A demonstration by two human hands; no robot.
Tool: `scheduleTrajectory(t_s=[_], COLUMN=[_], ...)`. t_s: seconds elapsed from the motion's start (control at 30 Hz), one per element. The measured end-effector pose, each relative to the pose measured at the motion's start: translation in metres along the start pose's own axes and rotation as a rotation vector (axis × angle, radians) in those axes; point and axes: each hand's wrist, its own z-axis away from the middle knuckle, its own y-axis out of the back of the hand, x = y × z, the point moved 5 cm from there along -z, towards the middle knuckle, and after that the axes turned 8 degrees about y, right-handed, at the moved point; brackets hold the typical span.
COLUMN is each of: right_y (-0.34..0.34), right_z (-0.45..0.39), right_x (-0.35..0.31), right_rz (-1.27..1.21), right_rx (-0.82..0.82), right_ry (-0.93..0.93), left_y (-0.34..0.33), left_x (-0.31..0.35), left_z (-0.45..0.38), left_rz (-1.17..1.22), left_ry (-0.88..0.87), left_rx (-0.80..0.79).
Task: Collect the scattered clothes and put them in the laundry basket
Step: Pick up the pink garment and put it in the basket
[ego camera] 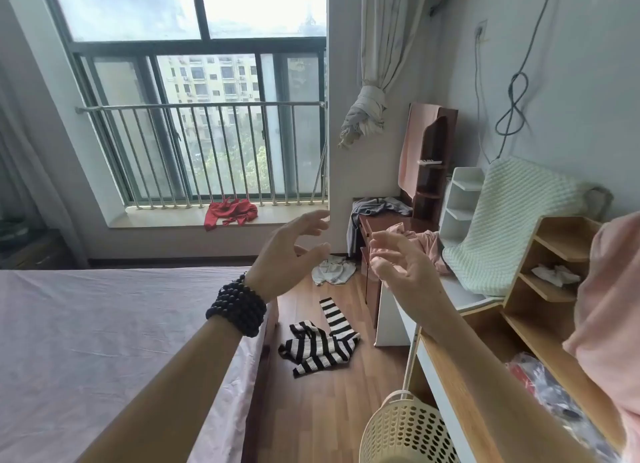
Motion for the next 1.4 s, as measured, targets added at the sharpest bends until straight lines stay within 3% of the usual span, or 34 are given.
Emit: scheduleTrajectory(t_s=[0.6, 1.13, 1.4], right_y=[0.041, -0.028, -0.025], right_z=[-0.016, -0.194, -0.28], right_x=[0.126, 0.22, 0.308], right_rz=[0.058, 0.195, 0.203], right_rx=[0.045, 0.213, 0.232], right_ry=[-0.184, -0.3, -0.398], left_y=[-0.113, -0.117, -0.169], left_x=[-0.064, -0.216, -0.276], left_z=[-0.08, -0.312, -0.427], left_rz=[0.01, 0.169, 0.184], left_ry=[0.075, -0.047, -0.058], left_rx=[-0.182, -0.439, -0.563])
